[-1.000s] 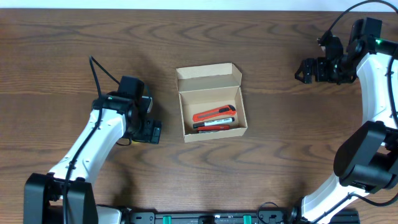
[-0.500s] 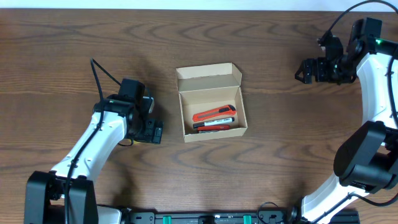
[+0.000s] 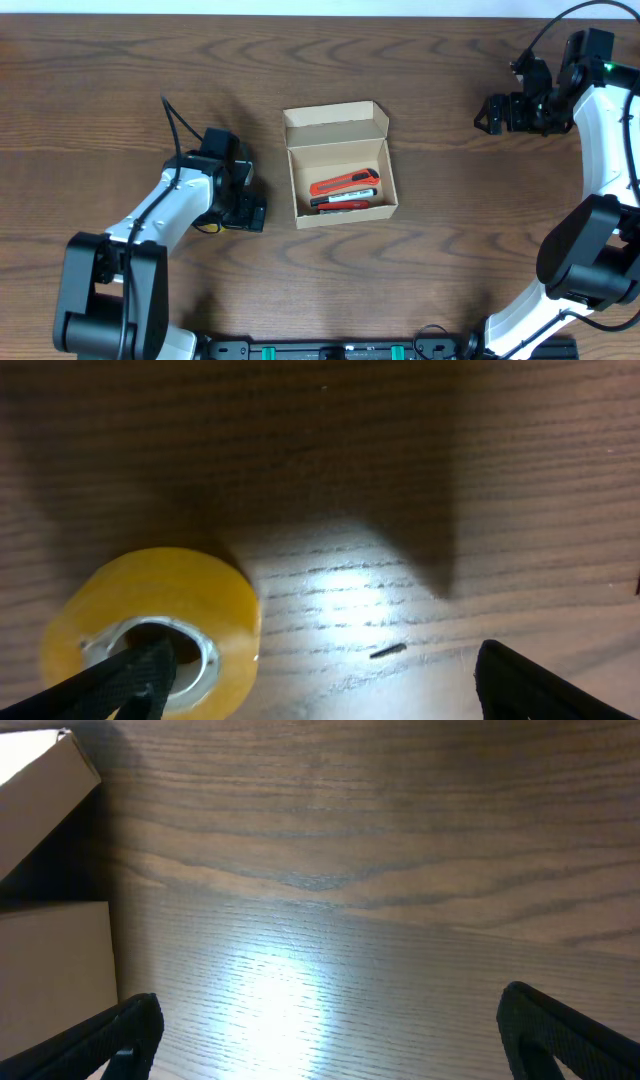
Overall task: Pack container
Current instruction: 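Grasp the yellow tape roll through its hole with the left gripper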
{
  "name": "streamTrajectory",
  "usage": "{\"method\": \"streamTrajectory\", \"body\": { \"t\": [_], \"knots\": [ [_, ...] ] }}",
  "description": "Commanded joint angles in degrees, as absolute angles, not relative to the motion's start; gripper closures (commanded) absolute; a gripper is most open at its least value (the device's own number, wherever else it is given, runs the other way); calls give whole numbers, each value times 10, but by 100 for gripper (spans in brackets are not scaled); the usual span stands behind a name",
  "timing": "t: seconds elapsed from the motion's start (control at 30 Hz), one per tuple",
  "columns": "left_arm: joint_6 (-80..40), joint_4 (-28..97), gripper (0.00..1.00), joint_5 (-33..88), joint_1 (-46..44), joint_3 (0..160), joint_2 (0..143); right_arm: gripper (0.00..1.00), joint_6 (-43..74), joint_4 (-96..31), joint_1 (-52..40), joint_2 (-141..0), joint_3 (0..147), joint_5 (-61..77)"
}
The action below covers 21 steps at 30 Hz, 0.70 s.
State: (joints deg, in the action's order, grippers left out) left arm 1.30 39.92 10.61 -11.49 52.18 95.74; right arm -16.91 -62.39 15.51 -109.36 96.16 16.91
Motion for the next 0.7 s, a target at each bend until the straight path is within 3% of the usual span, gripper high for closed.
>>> {"method": "streamTrajectory", "body": {
  "t": [0.0, 0.3, 0.4, 0.5, 0.53, 0.67],
  "knots": [
    [9, 394, 5, 115, -117, 519, 969, 1, -163, -625, 154, -1080, 958, 169],
    [9, 383, 2, 152, -117, 519, 986, 1, -163, -625, 154, -1080, 958, 169],
    [9, 385, 56, 149, -117, 519, 986, 1, -163, -625, 154, -1080, 958, 169],
    [9, 385, 86, 143, -117, 519, 986, 1, -163, -625, 154, -1080, 958, 169],
    [9, 385, 94, 137, -116, 519, 986, 1, -163, -625, 154, -1080, 958, 169],
    [9, 389, 94, 100, -116, 519, 986, 1, -163, -626, 154, -1080, 958, 169]
  ]
}}
